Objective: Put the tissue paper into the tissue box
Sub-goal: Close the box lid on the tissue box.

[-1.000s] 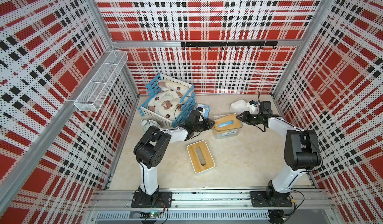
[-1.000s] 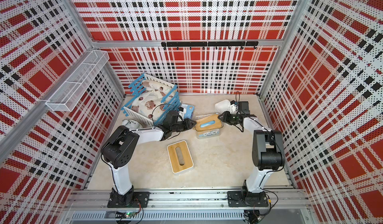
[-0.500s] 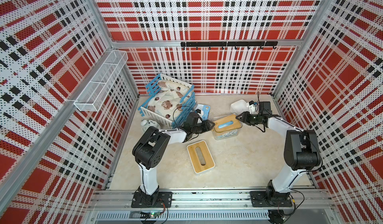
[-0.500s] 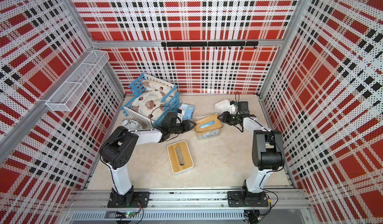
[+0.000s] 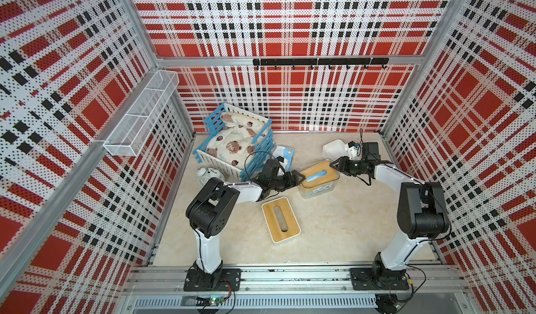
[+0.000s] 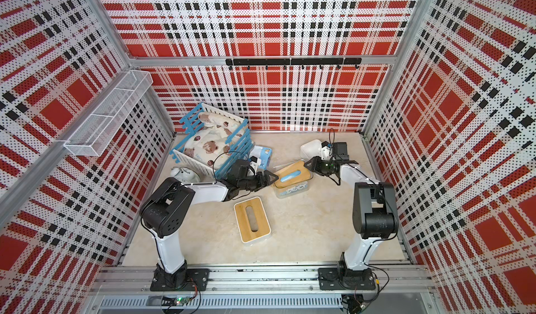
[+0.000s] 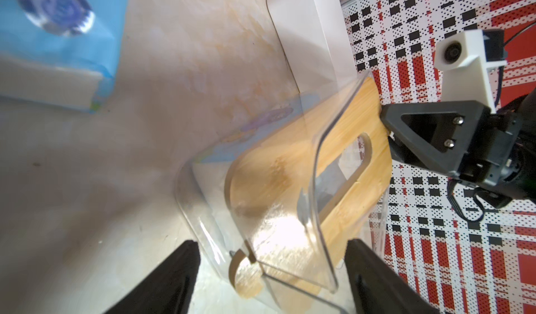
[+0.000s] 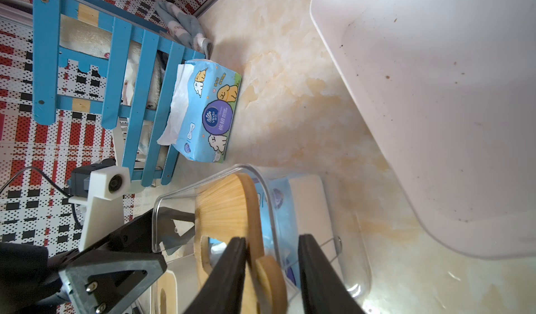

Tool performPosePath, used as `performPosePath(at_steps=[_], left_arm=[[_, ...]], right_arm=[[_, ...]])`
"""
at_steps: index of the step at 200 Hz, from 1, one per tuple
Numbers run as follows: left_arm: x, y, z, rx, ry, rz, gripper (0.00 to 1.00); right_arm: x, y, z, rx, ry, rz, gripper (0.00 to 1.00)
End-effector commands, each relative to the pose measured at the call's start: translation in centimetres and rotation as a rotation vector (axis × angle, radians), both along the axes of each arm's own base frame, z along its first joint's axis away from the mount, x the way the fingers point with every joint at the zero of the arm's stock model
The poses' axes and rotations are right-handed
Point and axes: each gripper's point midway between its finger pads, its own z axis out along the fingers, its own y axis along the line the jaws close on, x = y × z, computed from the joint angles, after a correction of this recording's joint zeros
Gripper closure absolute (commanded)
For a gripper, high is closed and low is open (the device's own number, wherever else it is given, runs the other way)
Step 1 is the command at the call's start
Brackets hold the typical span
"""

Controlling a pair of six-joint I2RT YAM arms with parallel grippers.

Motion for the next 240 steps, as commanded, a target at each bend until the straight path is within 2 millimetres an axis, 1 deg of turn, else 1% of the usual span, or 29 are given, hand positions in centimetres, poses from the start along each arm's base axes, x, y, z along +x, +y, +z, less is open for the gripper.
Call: performPosePath(at_steps=[1, 19, 50, 93, 149, 176, 196, 240], left_arm=[[-0.8, -0.7, -0.2, -0.049, 0.021, -0.023, 0.11], [-1.1, -1.2, -0.3, -0.064, 0.03, -0.034, 0.1], [-1.2, -1.9, -0.1, -0.081, 0.035, -0.04, 0.12], [-1.2, -2.0, 0.2, -0.114, 0.057, -0.03, 0.25], [-1.2, -1.7, 1.2, -0.132, 0.053, -0.022, 0.38], [-1.2, -1.5, 1.2, -0.134, 0.056, -0.021, 0.45], [-1.1, -1.3, 1.2, -0.133, 0.055, -0.016, 0.48], [-1.1, -1.0, 0.6, -0.121, 0.057, -0.01, 0.57]], right_arm=[[-0.3, 0.3, -0.3, -0.001, 0.017, 0.003, 0.62], [-0.3, 0.3, -0.2, 0.001, 0.016, 0.003, 0.62], [-0.3, 0.2, -0.3, 0.0, 0.02, 0.001, 0.62], [-0.3, 0.2, -0.1, 0.001, 0.017, 0.0, 0.62], [-0.4, 0.2, 0.2, -0.004, 0.012, 0.0, 0.62], [-0.4, 0.2, 0.2, -0.006, 0.011, -0.001, 0.62], [-0.4, 0.2, 0.2, -0.007, 0.011, -0.001, 0.62], [-0.5, -0.1, 0.2, -0.03, 0.015, -0.003, 0.61]])
